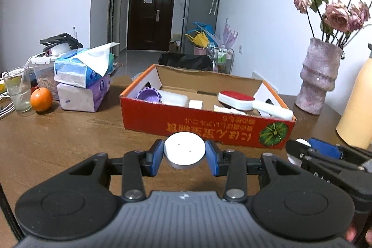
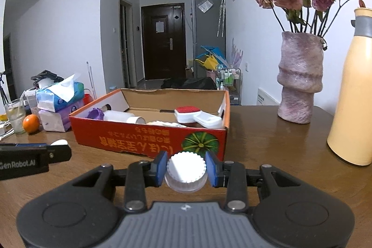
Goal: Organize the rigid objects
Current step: 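Carry both white caps with both tools over the cardboard box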
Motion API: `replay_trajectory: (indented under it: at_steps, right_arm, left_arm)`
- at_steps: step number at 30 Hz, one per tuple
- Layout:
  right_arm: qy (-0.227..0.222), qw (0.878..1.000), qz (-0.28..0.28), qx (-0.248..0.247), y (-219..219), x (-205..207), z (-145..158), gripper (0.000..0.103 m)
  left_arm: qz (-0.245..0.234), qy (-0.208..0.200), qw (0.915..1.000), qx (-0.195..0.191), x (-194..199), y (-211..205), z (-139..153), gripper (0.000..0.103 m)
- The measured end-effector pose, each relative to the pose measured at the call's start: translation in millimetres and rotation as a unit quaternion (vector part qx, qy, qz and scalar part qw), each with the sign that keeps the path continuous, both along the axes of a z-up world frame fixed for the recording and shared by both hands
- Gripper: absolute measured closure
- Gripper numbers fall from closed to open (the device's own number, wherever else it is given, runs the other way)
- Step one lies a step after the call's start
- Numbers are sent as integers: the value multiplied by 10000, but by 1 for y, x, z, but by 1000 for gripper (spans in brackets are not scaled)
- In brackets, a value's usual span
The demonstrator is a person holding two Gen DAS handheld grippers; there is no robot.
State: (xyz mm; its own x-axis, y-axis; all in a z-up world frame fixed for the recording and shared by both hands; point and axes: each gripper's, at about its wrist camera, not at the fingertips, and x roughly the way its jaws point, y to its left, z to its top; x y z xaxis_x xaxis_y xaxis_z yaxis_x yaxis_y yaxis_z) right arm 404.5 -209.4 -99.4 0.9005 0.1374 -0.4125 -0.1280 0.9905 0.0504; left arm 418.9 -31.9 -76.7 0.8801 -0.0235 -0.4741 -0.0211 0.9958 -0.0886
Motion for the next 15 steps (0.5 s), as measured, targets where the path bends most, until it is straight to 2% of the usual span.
replay_trajectory:
  at_steps: [15]
  right_arm:
    - [-157,9999,10,66,21,36,6,68]
  left_arm:
    - [102,-196,9998,9,42,10,7,63]
